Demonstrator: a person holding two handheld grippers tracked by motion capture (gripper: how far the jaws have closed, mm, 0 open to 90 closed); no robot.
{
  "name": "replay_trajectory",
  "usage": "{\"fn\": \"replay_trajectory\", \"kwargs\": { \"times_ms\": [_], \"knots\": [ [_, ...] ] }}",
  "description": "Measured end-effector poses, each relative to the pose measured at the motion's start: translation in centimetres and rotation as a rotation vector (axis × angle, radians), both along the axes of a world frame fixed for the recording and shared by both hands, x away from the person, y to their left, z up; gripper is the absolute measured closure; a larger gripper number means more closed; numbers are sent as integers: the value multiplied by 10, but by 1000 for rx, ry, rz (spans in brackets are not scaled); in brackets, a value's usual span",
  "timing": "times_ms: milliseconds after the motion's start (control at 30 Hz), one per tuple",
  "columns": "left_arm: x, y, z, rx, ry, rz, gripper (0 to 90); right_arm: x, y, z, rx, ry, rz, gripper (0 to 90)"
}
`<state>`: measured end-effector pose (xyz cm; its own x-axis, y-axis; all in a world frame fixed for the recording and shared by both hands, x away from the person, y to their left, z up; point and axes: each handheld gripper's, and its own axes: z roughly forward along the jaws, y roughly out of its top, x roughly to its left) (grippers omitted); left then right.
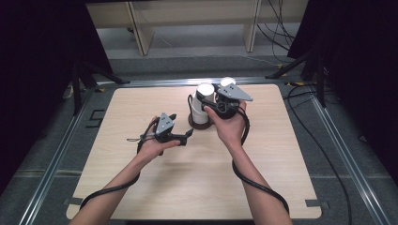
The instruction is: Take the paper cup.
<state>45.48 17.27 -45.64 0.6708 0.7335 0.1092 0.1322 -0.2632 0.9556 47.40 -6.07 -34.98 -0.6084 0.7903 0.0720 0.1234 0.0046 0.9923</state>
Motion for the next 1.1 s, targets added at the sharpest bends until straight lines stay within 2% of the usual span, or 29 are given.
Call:
{"fn": "replay_trajectory", "kwargs": {
  "times_ms": [100, 133, 167, 200, 233, 267, 300, 333, 367, 400, 433, 500, 600, 633, 700, 733, 767, 867, 933, 967, 1000, 1033, 1100],
  "knots": [
    [-10, 3, -4, 4, -4, -8, 74, -5, -5, -5, -13, -5, 4, 359],
    [-13, 4, -5, 5, -6, -8, 73, -8, -5, -7, -5, 10, 10, 358],
    [-16, 4, -5, 6, -8, -6, 72, -10, -7, -9, -5, 2, 13, 359],
    [-19, 5, -5, 8, -11, -7, 72, -12, -8, -11, -10, -2, 2, 359],
    [-22, 6, -4, 9, -9, -13, 72, -16, -10, -12, -8, 16, 11, 358],
    [-25, 6, -3, 5, -13, -21, 72, -17, -11, -14, 2, 13, 19, 358],
    [-28, 6, -3, 1, -20, -21, 73, -21, -13, -16, 2, 26, 16, 358],
    [-32, 7, -1, 9, -24, -24, 73, -22, -15, -18, -9, 10, 17, 358],
    [-34, 8, 1, 13, -37, -28, 72, -26, -17, -20, -10, 22, 22, 359],
    [-37, 8, 2, 8, -38, -31, 72, -29, -18, -23, 12, 33, 33, 359],
    [-38, 8, 2, 0, -36, -36, 71, -31, -21, -25, -7, 30, 27, 358],
    [-42, 10, 2, -7, -40, -40, 70, -35, -24, -28, 9, 41, 30, 358],
    [-48, 12, 1, -5, -33, -42, 69, -41, -32, -33, -10, 42, 23, 358],
    [-51, 13, 0, -1, -36, -41, 69, -43, -34, -36, -2, 45, 23, 358],
    [-53, 13, -2, -8, -40, -40, 64, -49, -39, -41, 3, 74, 26, 358],
    [-55, 13, -3, 4, -33, -42, 63, -49, -41, -43, -5, 58, 18, 358],
    [-56, 14, -4, 6, -31, -42, 62, -52, -43, -46, 4, 76, 13, 358],
    [-58, 14, -6, 1, -25, -47, 61, -56, -48, -52, -4, 80, 5, 358],
    [-58, 13, -6, 3, -23, -49, 61, -58, -49, -55, 10, 95, 5, 357],
    [-58, 13, -5, 7, -26, -50, 60, -59, -50, -56, 3, 85, 3, 358],
    [-58, 13, -5, 6, -27, -50, 60, -61, -51, -56, 25, 105, 5, 358],
    [-58, 12, -4, 4, -28, -51, 60, -60, -52, -56, 9, 79, -4, 357],
    [-57, 11, -5, -12, -38, -56, 59, -62, -52, -55, 32, 98, -2, 358]
  ]
}}
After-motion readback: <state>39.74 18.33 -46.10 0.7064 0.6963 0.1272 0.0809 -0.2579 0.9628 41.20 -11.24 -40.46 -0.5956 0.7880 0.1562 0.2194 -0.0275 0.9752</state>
